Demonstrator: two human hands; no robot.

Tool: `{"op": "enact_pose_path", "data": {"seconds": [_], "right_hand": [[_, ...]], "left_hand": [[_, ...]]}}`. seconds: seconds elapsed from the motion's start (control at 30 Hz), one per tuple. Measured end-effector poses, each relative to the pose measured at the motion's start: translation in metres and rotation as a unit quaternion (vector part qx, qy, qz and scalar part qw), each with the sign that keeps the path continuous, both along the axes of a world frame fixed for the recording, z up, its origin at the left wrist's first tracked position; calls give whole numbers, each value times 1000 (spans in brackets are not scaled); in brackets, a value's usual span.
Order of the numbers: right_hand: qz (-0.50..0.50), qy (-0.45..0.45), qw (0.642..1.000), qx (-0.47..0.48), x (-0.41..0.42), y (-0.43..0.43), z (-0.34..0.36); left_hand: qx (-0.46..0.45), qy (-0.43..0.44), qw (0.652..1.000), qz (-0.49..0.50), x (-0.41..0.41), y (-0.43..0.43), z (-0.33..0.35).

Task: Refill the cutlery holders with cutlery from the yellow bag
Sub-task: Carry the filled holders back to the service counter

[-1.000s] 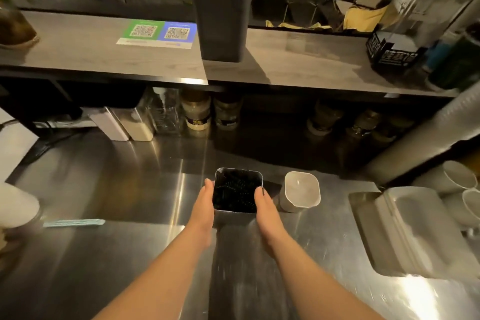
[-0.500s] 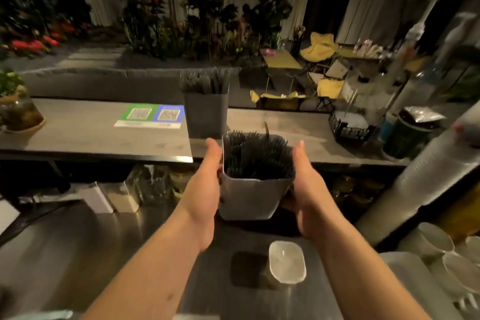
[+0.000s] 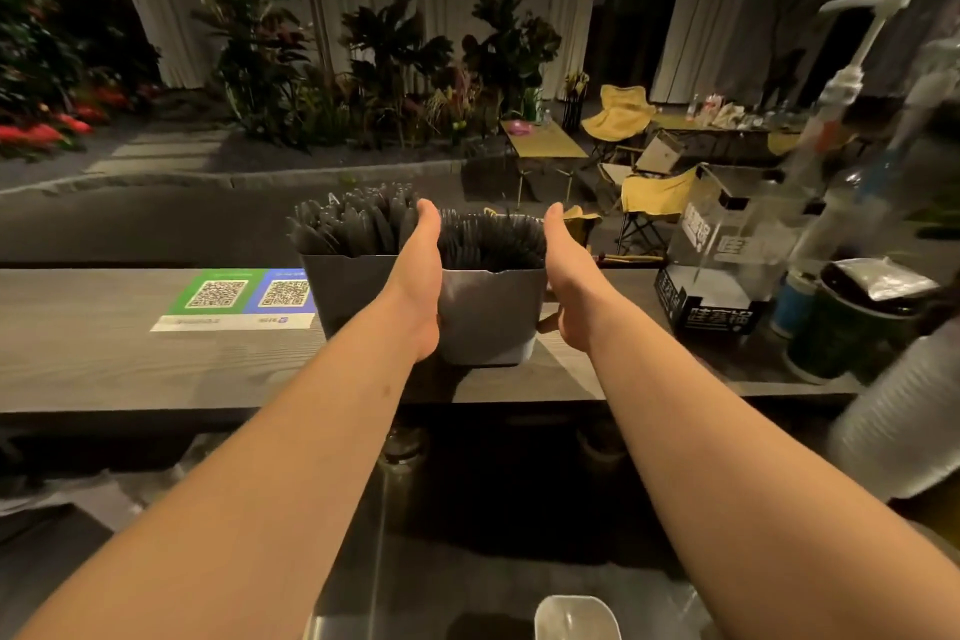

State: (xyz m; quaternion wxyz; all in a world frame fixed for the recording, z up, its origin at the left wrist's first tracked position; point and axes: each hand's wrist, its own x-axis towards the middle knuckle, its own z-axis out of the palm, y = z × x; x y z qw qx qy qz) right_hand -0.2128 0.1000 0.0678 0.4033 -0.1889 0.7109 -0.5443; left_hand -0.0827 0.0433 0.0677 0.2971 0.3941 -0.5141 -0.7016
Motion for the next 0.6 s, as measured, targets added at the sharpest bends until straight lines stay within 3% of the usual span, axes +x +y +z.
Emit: {"op": "enact_pose_path", "data": {"seconds": [0.43, 0.6], "right_hand": [[14, -25, 999, -29, -18, -8, -26], [-43, 111, 989, -92, 4, 56, -24]], "left_hand": [[29, -31, 996, 80, -16, -7, -29], [-42, -62, 992, 98, 10, 57, -36]]}}
